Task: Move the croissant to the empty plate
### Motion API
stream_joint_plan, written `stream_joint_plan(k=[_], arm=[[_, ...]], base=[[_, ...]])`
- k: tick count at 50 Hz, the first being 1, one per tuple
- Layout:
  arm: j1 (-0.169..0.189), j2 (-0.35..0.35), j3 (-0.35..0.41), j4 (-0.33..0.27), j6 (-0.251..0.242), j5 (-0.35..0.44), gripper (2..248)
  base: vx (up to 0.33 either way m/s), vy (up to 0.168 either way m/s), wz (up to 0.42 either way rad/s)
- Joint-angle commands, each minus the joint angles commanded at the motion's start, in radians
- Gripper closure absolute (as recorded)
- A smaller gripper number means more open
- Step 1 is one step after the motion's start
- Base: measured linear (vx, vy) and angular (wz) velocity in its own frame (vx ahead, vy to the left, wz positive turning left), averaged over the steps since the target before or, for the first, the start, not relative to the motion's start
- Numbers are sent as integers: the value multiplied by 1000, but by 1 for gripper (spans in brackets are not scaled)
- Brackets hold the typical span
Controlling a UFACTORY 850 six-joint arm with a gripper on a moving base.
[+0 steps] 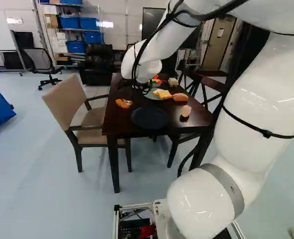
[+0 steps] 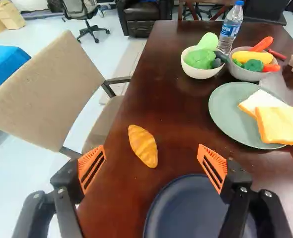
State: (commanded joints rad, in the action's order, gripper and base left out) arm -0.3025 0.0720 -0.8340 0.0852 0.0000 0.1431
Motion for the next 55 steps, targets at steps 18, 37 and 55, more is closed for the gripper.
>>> stream_joint_plan(k=[18,37,55], arm=[[12,105,-74,0,0,-59,3],[13,204,-179,0,0,-142,3],[2,289,-282,0,0,-229,3]], base=[[0,0,0],[0,0,0],[0,0,0]])
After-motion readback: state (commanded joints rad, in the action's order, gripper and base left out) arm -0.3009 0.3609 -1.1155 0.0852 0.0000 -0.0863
